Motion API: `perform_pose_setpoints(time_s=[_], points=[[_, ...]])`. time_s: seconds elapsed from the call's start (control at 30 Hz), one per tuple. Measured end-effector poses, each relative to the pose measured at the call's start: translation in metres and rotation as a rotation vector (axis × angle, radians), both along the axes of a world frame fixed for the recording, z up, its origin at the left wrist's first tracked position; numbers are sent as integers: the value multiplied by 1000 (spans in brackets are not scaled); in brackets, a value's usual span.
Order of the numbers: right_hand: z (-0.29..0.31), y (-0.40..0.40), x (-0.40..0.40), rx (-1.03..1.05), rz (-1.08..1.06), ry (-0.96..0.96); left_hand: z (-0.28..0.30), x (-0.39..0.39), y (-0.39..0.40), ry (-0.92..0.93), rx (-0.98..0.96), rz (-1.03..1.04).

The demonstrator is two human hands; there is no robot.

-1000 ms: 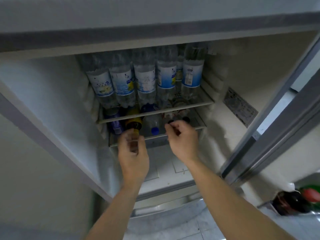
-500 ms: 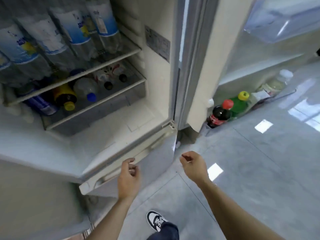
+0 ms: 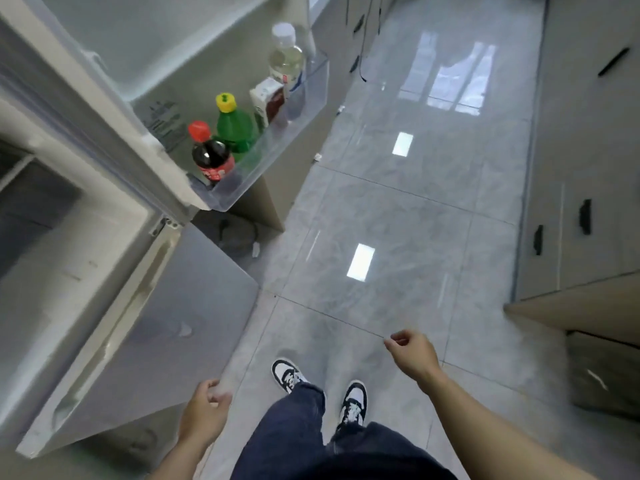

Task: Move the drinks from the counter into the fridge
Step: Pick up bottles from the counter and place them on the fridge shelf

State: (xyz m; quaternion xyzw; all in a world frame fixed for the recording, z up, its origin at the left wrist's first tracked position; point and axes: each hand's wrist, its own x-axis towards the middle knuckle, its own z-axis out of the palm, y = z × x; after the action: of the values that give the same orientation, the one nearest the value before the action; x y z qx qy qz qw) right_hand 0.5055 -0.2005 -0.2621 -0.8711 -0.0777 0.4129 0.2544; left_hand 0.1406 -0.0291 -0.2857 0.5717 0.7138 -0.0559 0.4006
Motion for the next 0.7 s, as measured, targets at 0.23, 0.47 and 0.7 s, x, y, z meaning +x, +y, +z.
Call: perform_pose_setpoints(time_s=[0.23,0.47,0.7], points=[[-11,-84,19,-71,-301,69,2,44,2,32,-151,-65],[-15,-134,23,-122,-598,119,-5,144,51,-48,-239,-261],[-11,-145,30,-157,-781,189,-7,279,108,-189,-237,-378]])
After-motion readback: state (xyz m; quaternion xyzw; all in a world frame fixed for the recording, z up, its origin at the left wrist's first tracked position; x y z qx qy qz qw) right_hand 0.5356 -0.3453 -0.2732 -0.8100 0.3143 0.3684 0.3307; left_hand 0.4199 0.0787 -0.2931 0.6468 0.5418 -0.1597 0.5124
